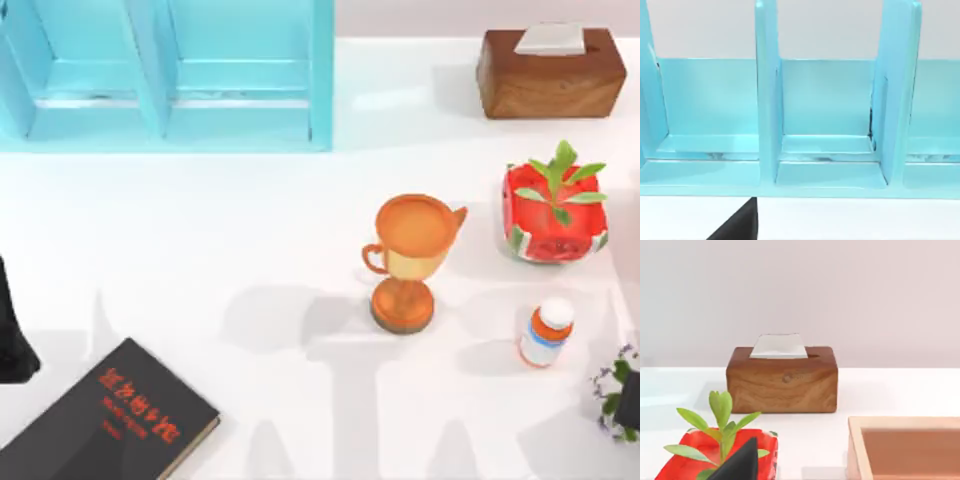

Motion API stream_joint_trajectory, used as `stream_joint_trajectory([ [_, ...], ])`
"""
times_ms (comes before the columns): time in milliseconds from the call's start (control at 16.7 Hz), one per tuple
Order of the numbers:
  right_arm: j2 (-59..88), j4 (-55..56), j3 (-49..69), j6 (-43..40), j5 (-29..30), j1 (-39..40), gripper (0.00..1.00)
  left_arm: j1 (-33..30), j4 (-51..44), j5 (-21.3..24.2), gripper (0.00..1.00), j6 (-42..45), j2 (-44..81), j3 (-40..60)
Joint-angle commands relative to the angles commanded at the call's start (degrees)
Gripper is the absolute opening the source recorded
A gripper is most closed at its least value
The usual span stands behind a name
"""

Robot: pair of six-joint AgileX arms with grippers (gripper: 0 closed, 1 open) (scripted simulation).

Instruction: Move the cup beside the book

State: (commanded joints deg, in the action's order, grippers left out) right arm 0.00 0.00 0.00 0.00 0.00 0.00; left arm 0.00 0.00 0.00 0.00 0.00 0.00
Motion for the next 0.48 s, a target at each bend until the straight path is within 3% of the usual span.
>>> stream_joint_trajectory([
  [240,0.00,0.00,0.00,0.00,0.00,0.00,1.00,0.70,-1.08,-0.23,1.00,1.54,1.59,1.30],
  [480,0.00,0.00,0.00,0.00,0.00,0.00,1.00,4.09,-7.13,-0.96,1.00,10.96,10.62,9.13],
])
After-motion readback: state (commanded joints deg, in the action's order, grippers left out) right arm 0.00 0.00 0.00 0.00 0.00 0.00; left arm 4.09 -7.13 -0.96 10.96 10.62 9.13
